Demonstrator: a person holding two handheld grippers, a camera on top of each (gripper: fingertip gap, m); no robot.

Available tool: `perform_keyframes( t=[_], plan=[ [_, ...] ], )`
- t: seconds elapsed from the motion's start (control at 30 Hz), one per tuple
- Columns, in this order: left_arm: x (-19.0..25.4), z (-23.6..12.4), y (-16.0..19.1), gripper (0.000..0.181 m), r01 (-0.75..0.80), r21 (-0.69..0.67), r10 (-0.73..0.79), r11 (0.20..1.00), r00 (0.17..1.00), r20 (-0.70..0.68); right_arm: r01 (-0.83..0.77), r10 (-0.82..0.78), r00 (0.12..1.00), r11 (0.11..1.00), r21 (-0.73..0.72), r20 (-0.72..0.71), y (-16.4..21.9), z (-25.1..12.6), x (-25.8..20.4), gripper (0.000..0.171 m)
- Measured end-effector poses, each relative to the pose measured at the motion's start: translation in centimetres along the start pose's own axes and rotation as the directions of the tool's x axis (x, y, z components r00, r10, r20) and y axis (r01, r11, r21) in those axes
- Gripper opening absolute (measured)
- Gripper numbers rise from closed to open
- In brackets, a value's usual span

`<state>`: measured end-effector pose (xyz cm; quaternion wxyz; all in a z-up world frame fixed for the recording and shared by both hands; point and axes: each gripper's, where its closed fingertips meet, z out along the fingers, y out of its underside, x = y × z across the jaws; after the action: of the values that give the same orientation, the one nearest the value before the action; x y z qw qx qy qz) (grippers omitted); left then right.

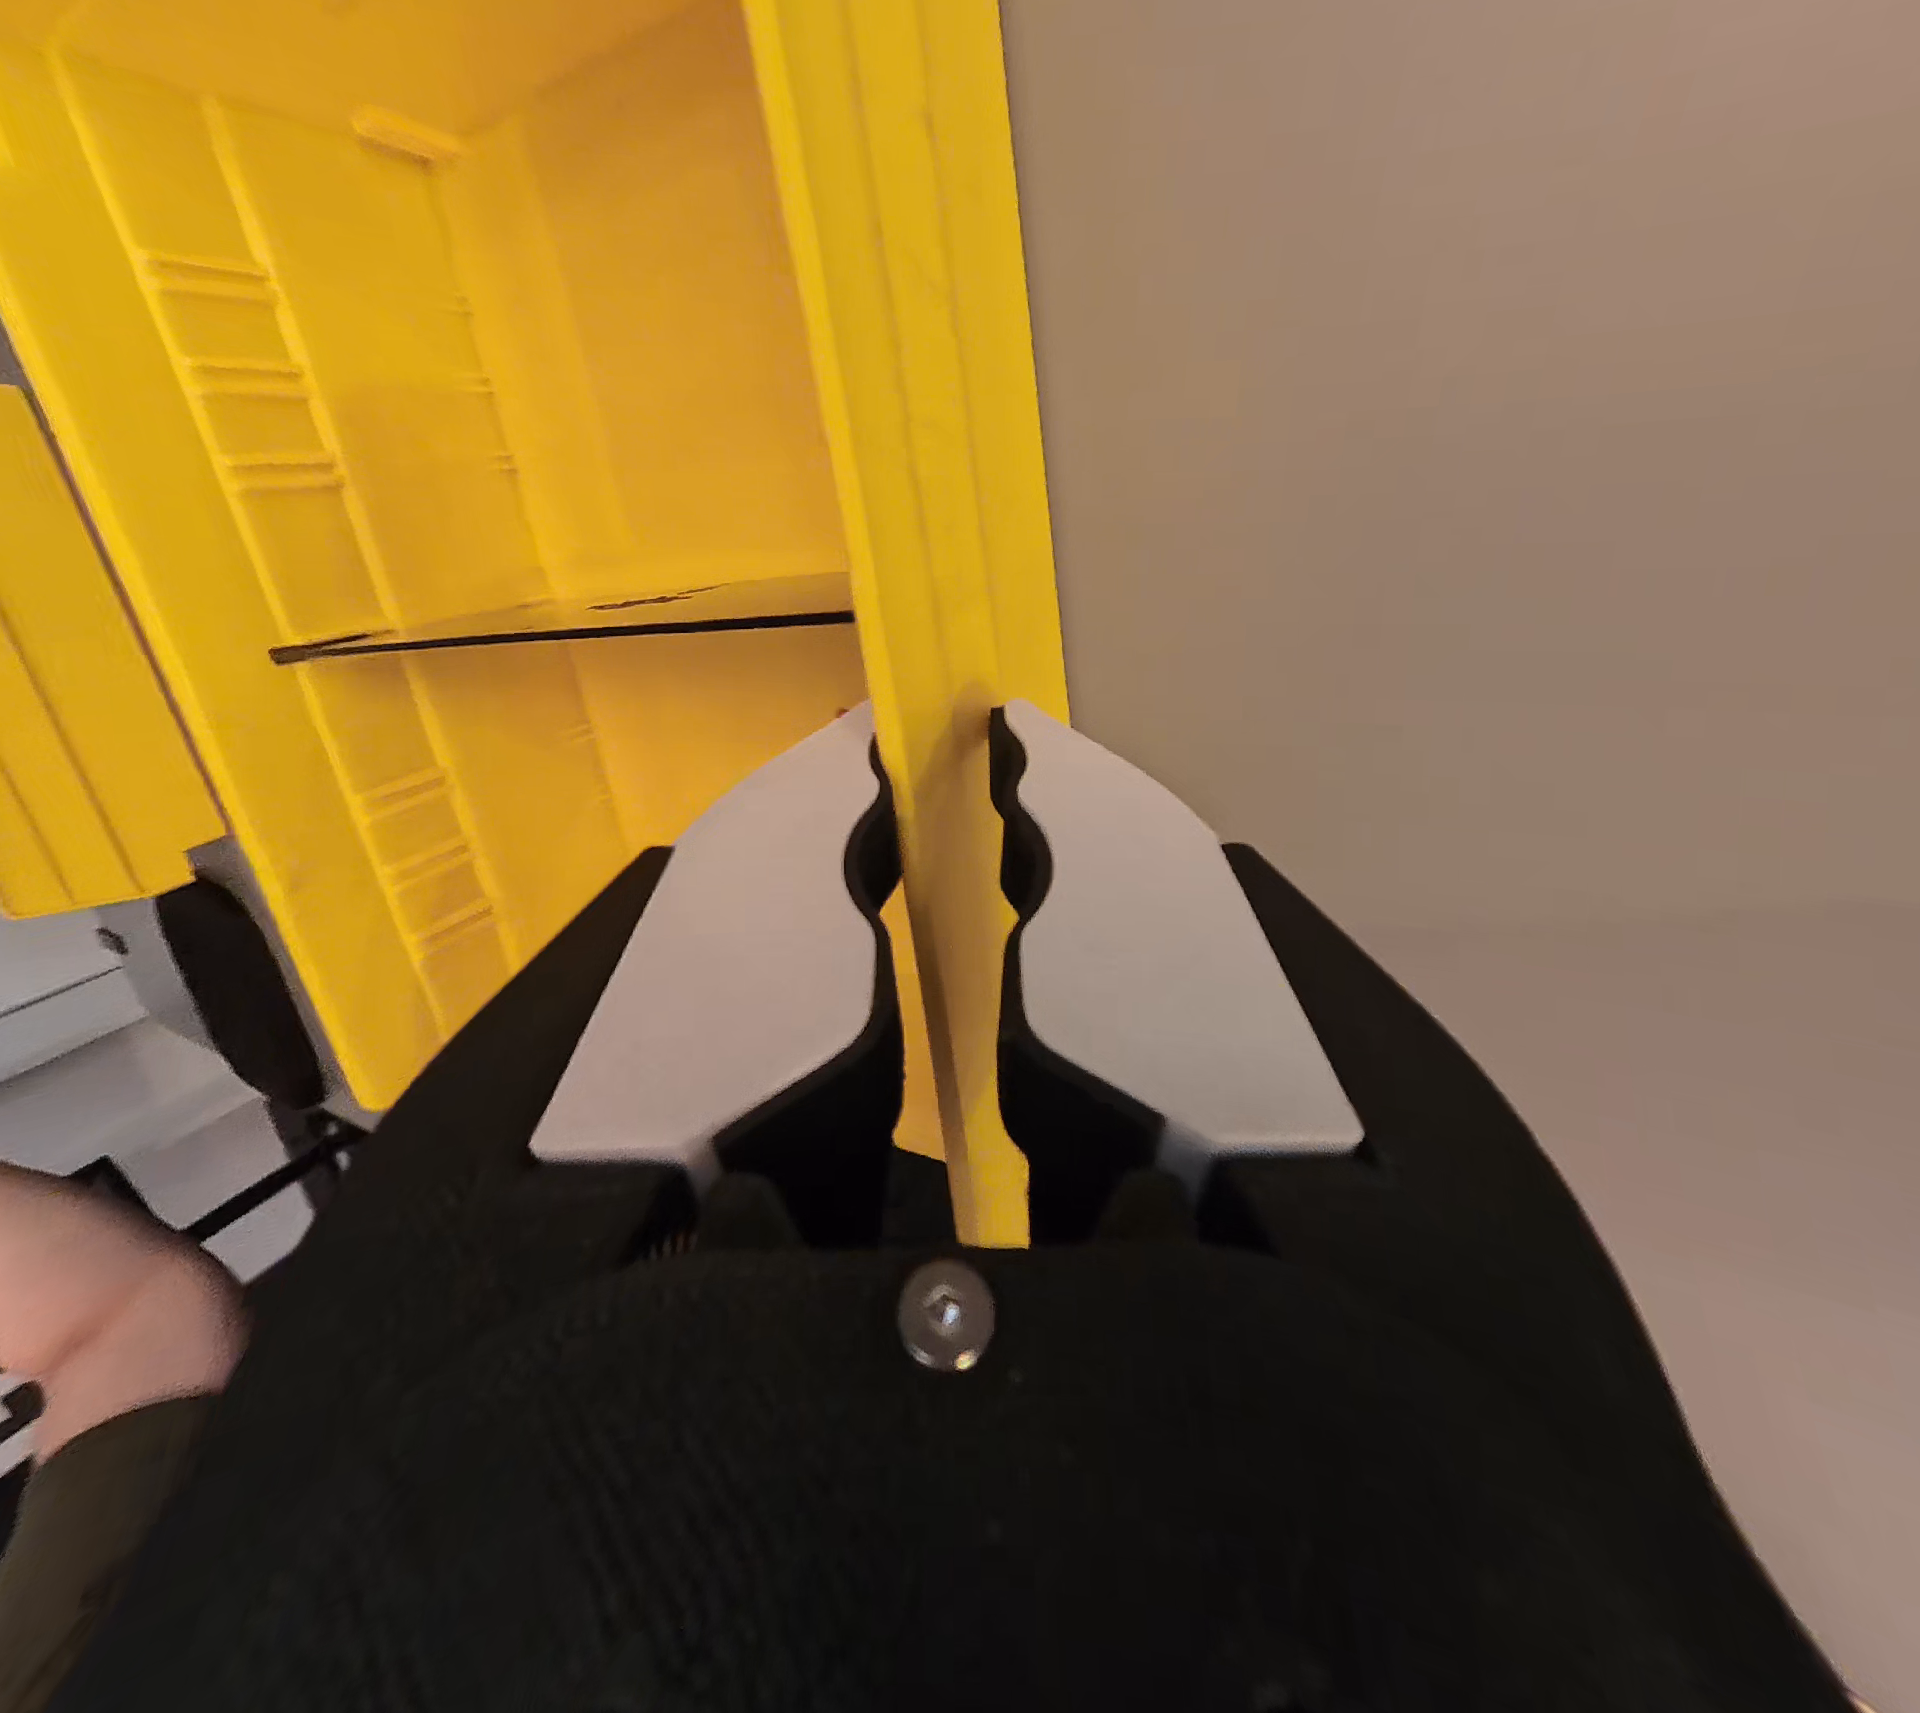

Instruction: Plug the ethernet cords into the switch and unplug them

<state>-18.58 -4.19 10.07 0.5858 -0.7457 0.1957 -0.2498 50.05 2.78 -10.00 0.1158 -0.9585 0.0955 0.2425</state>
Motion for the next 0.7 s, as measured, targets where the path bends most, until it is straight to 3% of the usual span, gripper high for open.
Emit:
perform_keyframes(
  t=[0.23,0.4,0.43,0.5,0.57,0.63,0.7],
  plan=[
    [-0.3,0.1,2.6,0.037,-0.119,-0.060,0.121,0.991,0.992,0.033,0.072,-0.072,0.997,0.997,0.000,-0.033,-0.3,-0.3,0.0,0.013],
    [-1.9,1.5,4.4,0.041,-0.246,-0.163,0.262,0.955,0.962,0.080,0.097,-0.095,0.995,0.984,0.148,-0.022,-1.9,-2.9,-1.1,0.013],
    [-3.1,1.7,4.3,0.035,-0.339,-0.192,0.368,0.921,0.917,0.150,0.113,-0.111,0.994,0.976,0.184,-0.023,-2.1,-3.8,-1.6,0.015],
    [-5.8,1.8,4.2,0.029,-0.580,-0.287,0.644,0.763,0.718,0.262,0.171,-0.177,0.984,0.947,0.270,-0.003,-2.6,-5.7,-3.3,0.015],
    [-7.6,2.7,5.0,0.029,-0.713,-0.413,0.822,0.567,0.519,0.233,0.252,-0.278,0.960,0.885,0.392,0.011,-3.4,-8.2,-5.7,0.017],
    [-8.7,4.0,6.7,0.035,-0.737,-0.511,0.884,0.442,0.455,0.108,0.335,-0.390,0.921,0.770,0.543,-0.015,-4.3,-11.1,-8.7,0.020],
    [-9.8,5.2,7.4,0.048,-0.729,-0.578,0.902,0.366,0.432,0.026,0.404,-0.512,0.857,0.596,0.694,-0.059,-4.7,-14.4,-12.4,0.023]
  ],
)
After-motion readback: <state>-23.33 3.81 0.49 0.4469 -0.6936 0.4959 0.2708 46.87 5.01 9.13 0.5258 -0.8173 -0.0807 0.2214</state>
